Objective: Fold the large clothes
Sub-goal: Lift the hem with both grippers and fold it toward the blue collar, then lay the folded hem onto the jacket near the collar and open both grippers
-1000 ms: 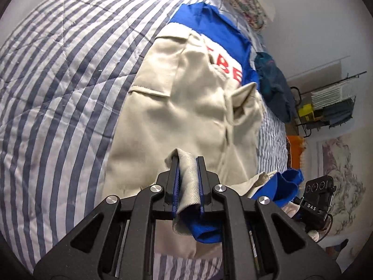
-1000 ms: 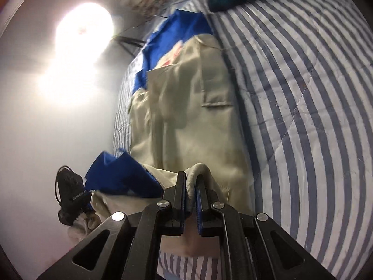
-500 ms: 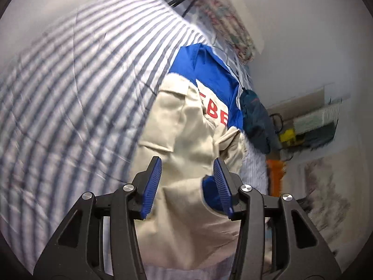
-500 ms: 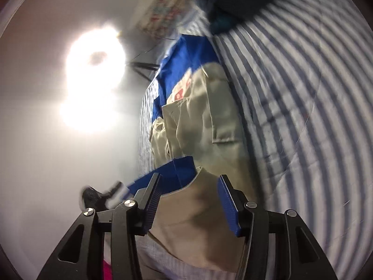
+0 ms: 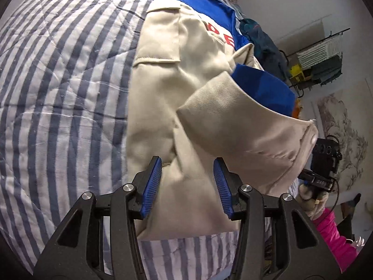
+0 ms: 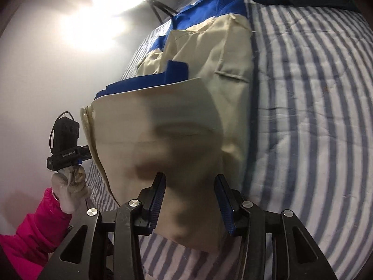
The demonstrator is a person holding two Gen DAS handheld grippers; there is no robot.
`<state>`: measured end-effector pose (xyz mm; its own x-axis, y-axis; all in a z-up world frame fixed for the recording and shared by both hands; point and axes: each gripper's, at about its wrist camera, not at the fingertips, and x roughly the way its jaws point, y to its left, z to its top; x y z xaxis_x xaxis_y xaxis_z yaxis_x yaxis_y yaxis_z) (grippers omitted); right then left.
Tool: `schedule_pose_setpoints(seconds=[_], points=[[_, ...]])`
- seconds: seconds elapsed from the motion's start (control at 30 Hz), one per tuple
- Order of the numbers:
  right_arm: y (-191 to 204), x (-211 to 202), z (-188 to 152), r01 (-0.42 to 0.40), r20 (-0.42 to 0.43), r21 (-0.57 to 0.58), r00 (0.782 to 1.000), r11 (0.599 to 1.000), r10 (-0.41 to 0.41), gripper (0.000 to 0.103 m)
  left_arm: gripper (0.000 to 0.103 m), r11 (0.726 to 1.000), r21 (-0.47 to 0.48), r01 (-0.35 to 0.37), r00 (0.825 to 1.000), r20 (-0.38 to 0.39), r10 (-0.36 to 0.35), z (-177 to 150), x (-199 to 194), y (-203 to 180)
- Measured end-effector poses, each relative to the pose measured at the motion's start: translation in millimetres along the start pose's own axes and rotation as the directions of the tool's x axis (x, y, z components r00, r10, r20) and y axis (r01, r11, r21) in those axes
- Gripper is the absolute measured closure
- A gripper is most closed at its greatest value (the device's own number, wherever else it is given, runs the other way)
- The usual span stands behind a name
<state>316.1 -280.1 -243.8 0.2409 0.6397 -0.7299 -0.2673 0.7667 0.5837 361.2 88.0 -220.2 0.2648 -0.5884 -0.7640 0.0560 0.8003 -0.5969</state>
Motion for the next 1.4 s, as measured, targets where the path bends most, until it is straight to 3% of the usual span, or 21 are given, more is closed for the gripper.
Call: schedule_pose_setpoints(seconds=[0.07, 0.23, 0.27, 0.3, 0.37, 0.47, 0.57, 0.7, 0.83, 0.9, 0.93, 0.97, 1.0, 1.2, 1.23, 1.3, 1.33, 1.4], points=[[5, 6, 2, 0.006, 0.002, -0.011, 1.000, 1.000, -0.005, 0.055, 0.059, 1.000, 0.021, -0.011, 1.000, -0.007, 0.011, -2, 3, -3], [0, 17, 6, 0.015, 0.006, 0.016, 1.000, 1.000, -0.015, 0.052, 0.091, 1.000, 0.004, -0.013, 1.000, -0.014, 0.013, -7, 9, -1], [1, 17, 5, 0.018, 0.008, 0.013, 1.000, 1.000, -0.018, 0.055, 0.093, 1.000, 0.002, -0.005, 1.000, -0.012, 0.005, -9, 7, -1], [3, 16, 5, 0.027, 0.011, 0.005, 1.000, 1.000, -0.027, 0.058, 0.095, 1.000, 0.013, -0.013, 1.000, -0.006, 0.013, -10, 4, -3], [9, 13, 6, 0.059, 0.022, -0.020, 0.998, 0.998, -0.059, 0.075, 0.097, 0.998, 0.038, -0.044, 0.999, 0.013, 0.043, -16, -2, -9], [22, 5, 7, 0.102, 0.066, -0.052, 0.993, 0.993, -0.099, 0.095, 0.099, 0.999, -0.019, -0.039, 0.998, 0.044, 0.039, -24, -15, -11], [26, -4, 8, 0.132, 0.109, -0.052, 0.986, 0.990, -0.126, 0.101, 0.099, 0.995, -0.091, -0.044, 0.996, 0.067, 0.050, -29, -22, 0], [11, 7, 12, 0.203, 0.091, 0.015, 0.975, 0.979, -0.204, 0.102, 0.099, 0.985, -0.159, -0.067, 0.995, 0.061, 0.078, -31, -14, 16], [19, 4, 14, 0.220, 0.099, -0.016, 0.971, 0.975, -0.217, 0.102, 0.096, 0.989, -0.115, -0.089, 0.993, 0.062, 0.097, -31, -22, 10], [15, 0, 14, 0.195, 0.109, -0.001, 0.975, 0.981, -0.193, 0.099, 0.085, 0.990, -0.118, -0.082, 0.994, 0.067, 0.090, -27, -23, 10], [12, -2, 14, 0.177, 0.115, 0.006, 0.977, 0.984, -0.177, 0.092, 0.072, 0.989, -0.125, -0.075, 0.993, 0.084, 0.086, -25, -25, 12], [8, -4, 14, 0.152, 0.117, 0.019, 0.981, 0.988, -0.153, 0.077, 0.067, 0.989, -0.129, -0.069, 0.992, 0.094, 0.082, -23, -30, 15], [5, -4, 16, 0.119, 0.119, 0.036, 0.985, 0.992, -0.122, 0.072, 0.063, 0.989, -0.133, -0.068, 0.991, 0.108, 0.083, -20, -31, 17], [6, 7, 20, 0.076, 0.106, 0.041, 0.991, 0.996, -0.080, 0.070, 0.052, 0.992, -0.113, -0.053, 0.985, 0.156, 0.071, 15, -20, 13], [7, 11, 21, 0.073, 0.102, 0.044, 0.992, 0.996, -0.077, 0.071, 0.056, 0.993, -0.110, -0.047, 0.987, 0.148, 0.064, 19, -14, 13], [13, 15, 22, 0.087, 0.101, 0.038, 0.991, 0.995, -0.091, 0.084, 0.079, 0.995, -0.087, -0.048, 0.989, 0.135, 0.059, 25, -6, 7], [21, 13, 22, 0.112, 0.113, 0.021, 0.987, 0.993, -0.114, 0.091, 0.085, 0.995, -0.085, -0.061, 0.988, 0.139, 0.072, 26, -9, 2], [37, 1, 22, 0.118, 0.153, -0.010, 0.981, 0.993, -0.116, 0.096, 0.088, 0.993, -0.093, -0.069, 0.982, 0.169, 0.084, 26, -19, -6]])
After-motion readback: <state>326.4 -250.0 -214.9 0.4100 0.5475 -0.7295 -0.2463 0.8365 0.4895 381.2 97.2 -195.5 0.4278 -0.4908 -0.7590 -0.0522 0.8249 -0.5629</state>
